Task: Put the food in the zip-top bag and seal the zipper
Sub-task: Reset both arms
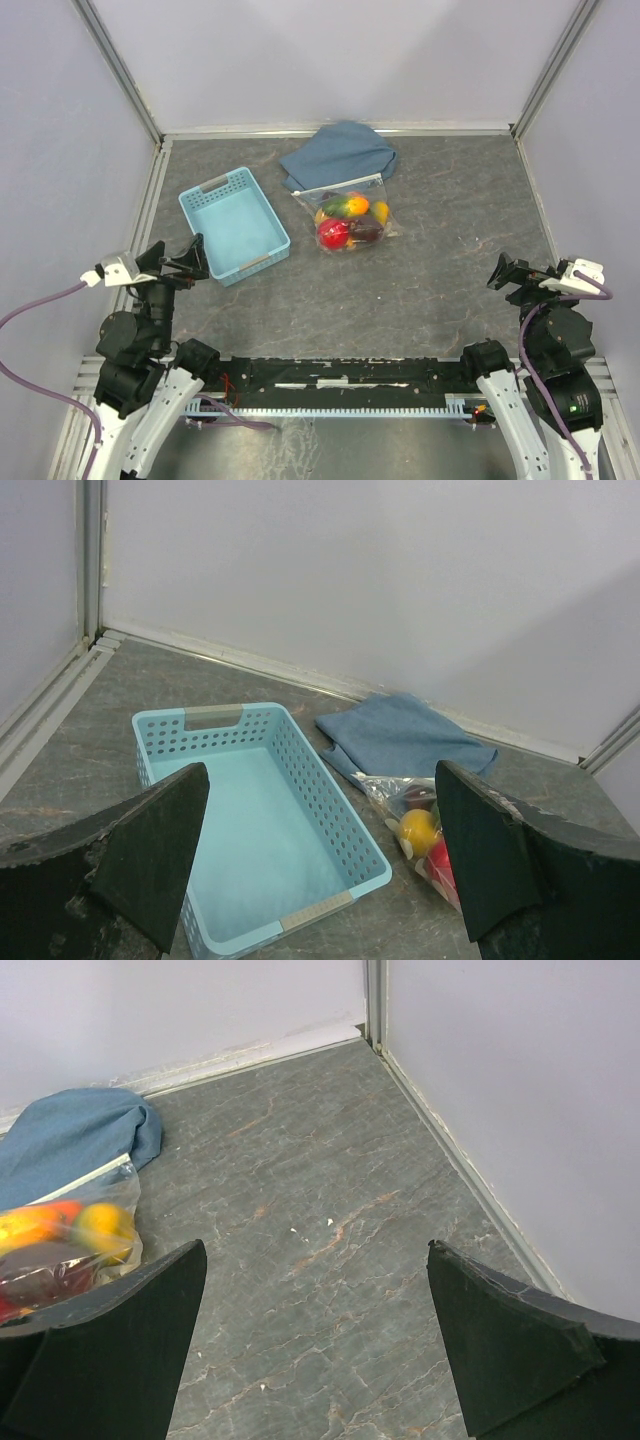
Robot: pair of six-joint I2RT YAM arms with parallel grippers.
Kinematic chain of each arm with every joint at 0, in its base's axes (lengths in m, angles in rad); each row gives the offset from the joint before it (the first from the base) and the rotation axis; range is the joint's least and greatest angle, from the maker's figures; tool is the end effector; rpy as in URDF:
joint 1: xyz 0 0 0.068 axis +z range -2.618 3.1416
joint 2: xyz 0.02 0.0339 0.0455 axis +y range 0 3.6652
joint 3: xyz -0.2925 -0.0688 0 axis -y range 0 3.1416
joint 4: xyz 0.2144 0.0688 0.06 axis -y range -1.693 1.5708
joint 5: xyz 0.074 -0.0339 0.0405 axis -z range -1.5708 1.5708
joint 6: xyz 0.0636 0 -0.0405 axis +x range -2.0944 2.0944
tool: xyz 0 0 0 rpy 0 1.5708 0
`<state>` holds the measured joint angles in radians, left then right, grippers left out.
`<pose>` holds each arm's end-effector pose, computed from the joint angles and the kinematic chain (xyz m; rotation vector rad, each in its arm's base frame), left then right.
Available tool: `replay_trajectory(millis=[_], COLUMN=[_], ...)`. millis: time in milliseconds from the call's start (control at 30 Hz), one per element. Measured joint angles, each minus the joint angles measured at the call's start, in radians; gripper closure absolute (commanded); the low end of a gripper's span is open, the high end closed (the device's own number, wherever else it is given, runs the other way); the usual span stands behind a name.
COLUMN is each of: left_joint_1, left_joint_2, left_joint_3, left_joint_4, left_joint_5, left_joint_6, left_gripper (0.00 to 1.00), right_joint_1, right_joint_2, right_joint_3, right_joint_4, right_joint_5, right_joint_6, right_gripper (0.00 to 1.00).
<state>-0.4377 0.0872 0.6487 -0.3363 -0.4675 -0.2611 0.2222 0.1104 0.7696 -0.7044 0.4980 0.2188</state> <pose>0.0172 0.0236 0.3331 -0.2760 1.3473 -0.2713 -0.0013 -0.0315 0.3186 0.3778 1.5659 -0.0612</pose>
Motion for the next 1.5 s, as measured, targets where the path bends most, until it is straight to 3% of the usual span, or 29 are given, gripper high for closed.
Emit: replay_trajectory(millis=[800, 1500], left_joint_1=[0.0, 0.0], left_joint_2=[0.011, 0.019], left_joint_3=[-0.021, -0.022], left_joint_4=[0.001, 0.001], left_joint_5=[0.107, 0.103], left_joint_6=[0.002, 0.002], left_gripper=[0.0, 0.0], right_joint_1=[0.0, 0.0], right_joint_2=[0.0, -0.01], right_joint_3=[-0.01, -0.01], right_joint_4=[0.0, 0.008], right_joint_5=[-0.037, -0.055], right_joint_6=[-0.009, -0.011], right_gripper=[0.01, 0.01])
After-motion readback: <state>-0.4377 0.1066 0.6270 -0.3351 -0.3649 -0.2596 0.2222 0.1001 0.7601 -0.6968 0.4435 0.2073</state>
